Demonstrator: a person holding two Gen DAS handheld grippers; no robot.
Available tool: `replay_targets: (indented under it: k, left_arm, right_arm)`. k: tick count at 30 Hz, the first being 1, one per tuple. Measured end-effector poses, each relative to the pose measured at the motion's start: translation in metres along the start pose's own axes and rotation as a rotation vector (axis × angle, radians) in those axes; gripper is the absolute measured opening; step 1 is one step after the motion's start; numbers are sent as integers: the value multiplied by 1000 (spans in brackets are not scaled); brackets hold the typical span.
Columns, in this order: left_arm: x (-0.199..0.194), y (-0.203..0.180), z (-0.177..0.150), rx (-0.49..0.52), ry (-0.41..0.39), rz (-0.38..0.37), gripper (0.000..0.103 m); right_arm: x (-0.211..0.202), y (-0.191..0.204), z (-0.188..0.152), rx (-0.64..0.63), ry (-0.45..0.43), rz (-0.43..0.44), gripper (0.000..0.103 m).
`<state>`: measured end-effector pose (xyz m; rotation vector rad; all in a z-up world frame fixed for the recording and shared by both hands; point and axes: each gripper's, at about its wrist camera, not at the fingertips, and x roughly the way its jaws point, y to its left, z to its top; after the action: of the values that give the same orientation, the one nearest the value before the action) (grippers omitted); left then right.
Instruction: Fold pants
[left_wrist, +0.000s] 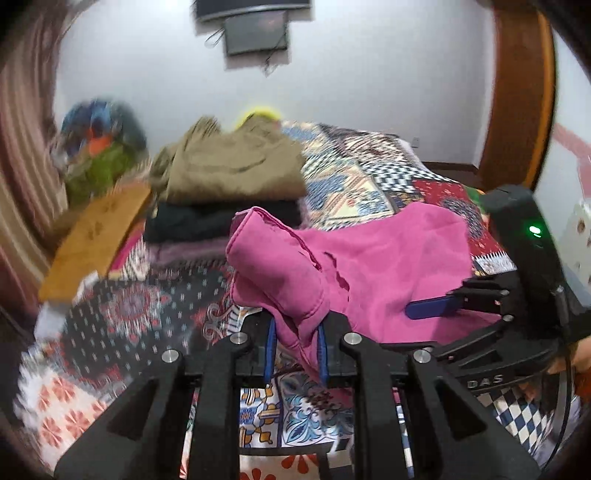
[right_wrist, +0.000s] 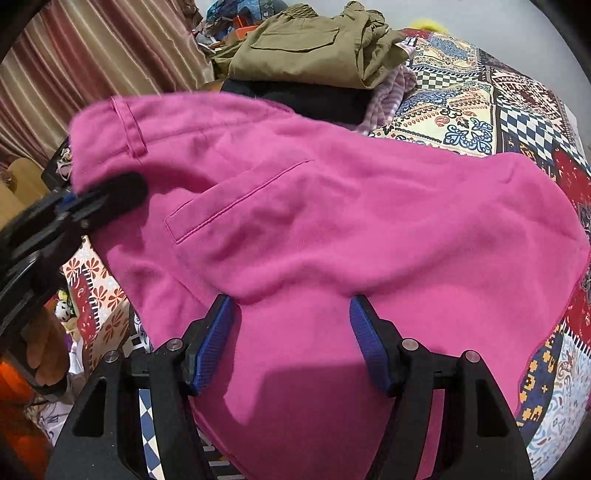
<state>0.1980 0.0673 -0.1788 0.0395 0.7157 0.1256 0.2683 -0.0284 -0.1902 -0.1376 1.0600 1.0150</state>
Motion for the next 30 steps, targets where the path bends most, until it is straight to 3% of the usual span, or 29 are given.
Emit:
replay_targets:
  k: [5, 9, 13, 20, 25, 30]
  left_arm:
    - [-8, -13, 5, 87, -18, -6, 17]
    - [-8, -18, 6, 126, -13, -1, 17]
    - [-10, -28, 12, 145, -21, -19, 17]
    - [-27, -66, 27, 218, -80, -73, 17]
    - [-32, -89, 28, 279, -94, -107, 17]
    - [-30, -103, 28, 325, -91, -118, 17]
  right_arm:
    - [-32, -11, -15, 61, -59, 29, 63]
    - [-58, -19, -40, 70, -63, -20, 63]
    - [-50, -27, -59, 98, -46, -28, 63]
    - [-45, -28, -59, 123, -78, -10, 65]
    - [-66, -37, -67, 195, -139, 24, 65]
    - [-92, -50, -86, 228, -185, -56, 65]
